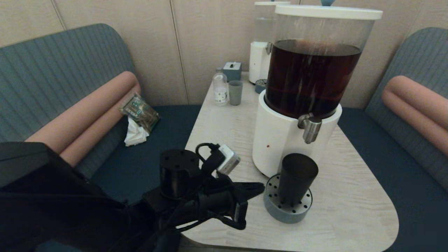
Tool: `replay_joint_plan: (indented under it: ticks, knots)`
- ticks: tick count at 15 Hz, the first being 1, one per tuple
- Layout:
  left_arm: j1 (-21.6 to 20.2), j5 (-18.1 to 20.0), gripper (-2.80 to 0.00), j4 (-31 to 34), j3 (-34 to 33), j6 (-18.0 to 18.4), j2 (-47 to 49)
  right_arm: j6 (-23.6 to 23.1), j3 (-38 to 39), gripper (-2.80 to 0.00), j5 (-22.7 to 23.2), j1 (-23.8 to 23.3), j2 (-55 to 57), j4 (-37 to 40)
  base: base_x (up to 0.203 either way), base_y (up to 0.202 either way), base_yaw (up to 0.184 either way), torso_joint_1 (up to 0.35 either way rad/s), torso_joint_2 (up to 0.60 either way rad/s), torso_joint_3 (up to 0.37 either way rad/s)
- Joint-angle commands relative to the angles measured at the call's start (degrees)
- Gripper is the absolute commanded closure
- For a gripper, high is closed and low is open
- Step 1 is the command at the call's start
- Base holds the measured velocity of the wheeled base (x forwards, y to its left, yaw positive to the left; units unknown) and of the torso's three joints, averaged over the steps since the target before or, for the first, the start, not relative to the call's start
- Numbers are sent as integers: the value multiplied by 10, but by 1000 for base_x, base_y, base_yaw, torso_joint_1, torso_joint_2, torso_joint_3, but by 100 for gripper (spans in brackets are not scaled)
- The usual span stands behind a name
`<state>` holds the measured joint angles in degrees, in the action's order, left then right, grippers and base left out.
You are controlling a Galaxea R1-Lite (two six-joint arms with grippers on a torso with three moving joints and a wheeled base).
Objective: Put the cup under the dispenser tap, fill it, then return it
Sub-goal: Turn on the faucet
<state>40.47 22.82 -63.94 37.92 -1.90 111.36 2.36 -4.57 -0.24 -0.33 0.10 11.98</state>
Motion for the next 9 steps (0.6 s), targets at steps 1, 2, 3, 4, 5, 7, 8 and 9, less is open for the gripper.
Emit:
replay_joint_plan:
  ticks: [1, 2, 3, 4, 5, 7, 8, 9]
  knots:
    - [-31, -73, 0, -3, -29, -2, -83, 0, 0, 0, 0, 0, 1, 1, 0, 0, 0, 0, 0, 0]
    - [-53, -112, 0, -3, -42, -5, -117, 1, 0, 0, 0, 0, 1, 1, 0, 0, 0, 0, 0, 0]
    - [-87, -134, 0, -2, -52, -7, -148, 0, 0, 0, 0, 1, 1, 1, 0, 0, 0, 0, 0, 0]
    - [-129, -145, 0, -1, -61, -9, -180, 0, 0, 0, 0, 0, 1, 1, 0, 0, 0, 0, 0, 0]
    - [-167, -151, 0, 1, -71, -10, -216, 0, 0, 0, 0, 1, 1, 1, 0, 0, 0, 0, 0, 0]
    - [-224, -156, 0, 11, -95, -11, -284, 0, 0, 0, 0, 0, 1, 1, 0, 0, 0, 0, 0, 0]
    - [-245, -157, 0, 19, -109, -11, -319, 0, 0, 0, 0, 0, 1, 1, 0, 0, 0, 0, 0, 0]
    - [-262, -157, 0, 27, -121, -12, -353, 0, 0, 0, 0, 0, 1, 1, 0, 0, 0, 0, 0, 0]
